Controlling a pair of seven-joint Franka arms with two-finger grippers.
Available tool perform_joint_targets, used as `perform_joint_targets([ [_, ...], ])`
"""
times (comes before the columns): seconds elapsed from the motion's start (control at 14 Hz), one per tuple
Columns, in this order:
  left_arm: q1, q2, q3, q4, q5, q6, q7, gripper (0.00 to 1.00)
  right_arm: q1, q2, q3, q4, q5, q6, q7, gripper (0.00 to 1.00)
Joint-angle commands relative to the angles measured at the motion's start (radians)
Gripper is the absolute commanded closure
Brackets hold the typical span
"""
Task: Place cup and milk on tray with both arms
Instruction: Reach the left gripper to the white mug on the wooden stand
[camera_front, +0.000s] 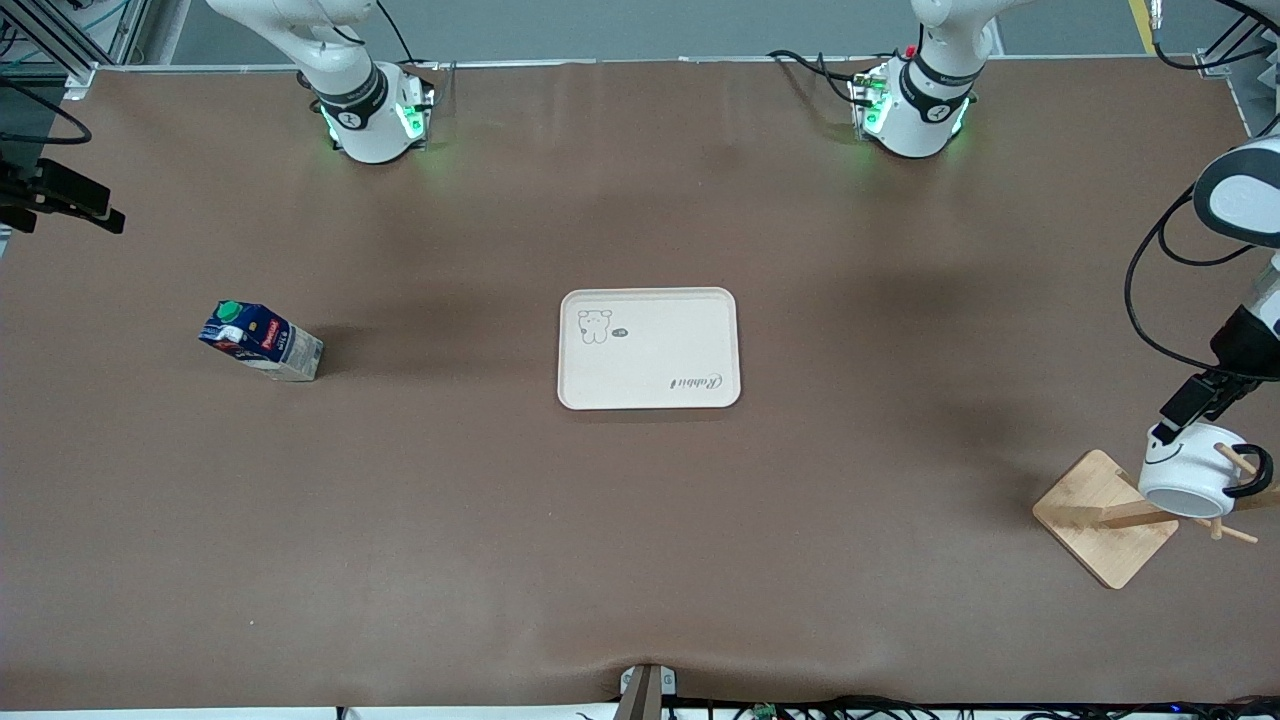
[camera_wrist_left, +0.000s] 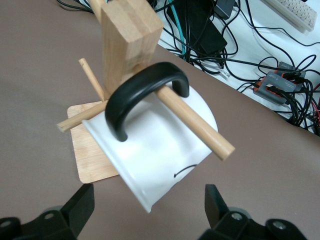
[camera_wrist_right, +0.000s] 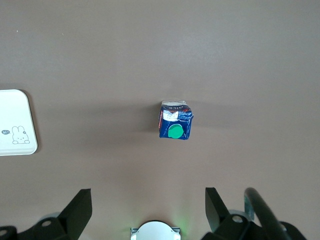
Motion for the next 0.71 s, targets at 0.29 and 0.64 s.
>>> perform_joint_targets([
  [0.29, -0.001, 0.047, -0.010, 0.045, -0.029, 0.026, 0.052, 0.32, -0.014, 0.002, 0.005, 0.011, 0.017, -0.001, -0.008, 0.00],
  [0.64, -0.004, 0.053, -0.014, 0.050, -0.029, 0.026, 0.060, 0.64, -0.016, 0.003, 0.004, 0.011, 0.020, -0.001, -0.008, 0.00],
])
